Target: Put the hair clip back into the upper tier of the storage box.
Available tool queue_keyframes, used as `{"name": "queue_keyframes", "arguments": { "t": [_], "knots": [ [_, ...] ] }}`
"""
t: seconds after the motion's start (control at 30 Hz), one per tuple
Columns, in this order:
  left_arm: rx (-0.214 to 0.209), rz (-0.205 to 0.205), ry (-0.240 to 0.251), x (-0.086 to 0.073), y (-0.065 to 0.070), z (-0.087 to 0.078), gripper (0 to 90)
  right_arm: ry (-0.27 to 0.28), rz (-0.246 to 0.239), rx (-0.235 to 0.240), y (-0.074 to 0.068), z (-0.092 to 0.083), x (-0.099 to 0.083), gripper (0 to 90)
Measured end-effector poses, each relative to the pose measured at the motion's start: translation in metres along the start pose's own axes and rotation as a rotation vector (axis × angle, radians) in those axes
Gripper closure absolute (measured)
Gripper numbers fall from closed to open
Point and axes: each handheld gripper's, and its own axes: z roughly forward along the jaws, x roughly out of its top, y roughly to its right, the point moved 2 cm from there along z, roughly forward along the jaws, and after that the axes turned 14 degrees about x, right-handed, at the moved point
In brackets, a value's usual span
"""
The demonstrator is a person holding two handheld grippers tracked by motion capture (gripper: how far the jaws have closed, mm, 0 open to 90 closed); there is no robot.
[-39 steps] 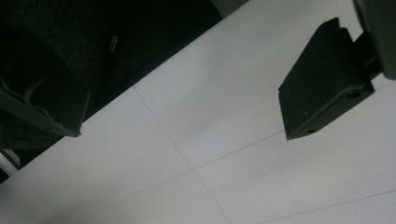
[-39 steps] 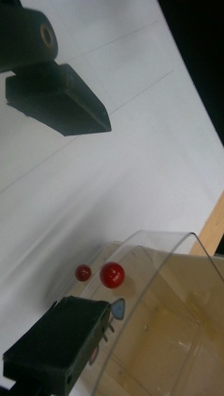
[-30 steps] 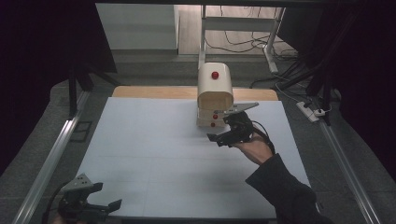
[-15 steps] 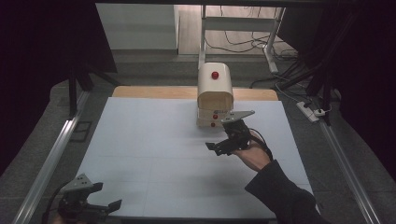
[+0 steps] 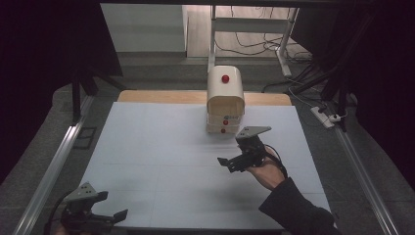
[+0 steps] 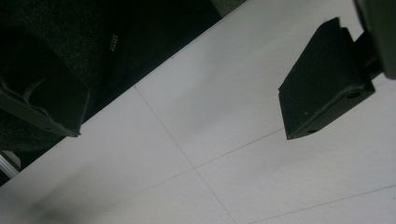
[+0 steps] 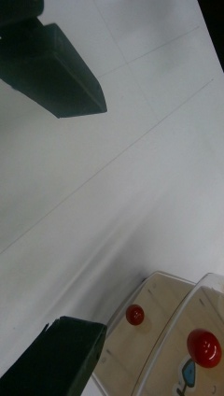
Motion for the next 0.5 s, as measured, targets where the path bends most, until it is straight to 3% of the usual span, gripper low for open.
{"name": "queue_keyframes", "arguments": {
  "t": [0.5],
  "knots": [
    [-0.002, 0.002, 0.003, 0.000, 0.000, 0.000, 1.9, 0.001, -0.053, -0.019, -0.015, -0.007, -0.014, 0.0]
  ]
}}
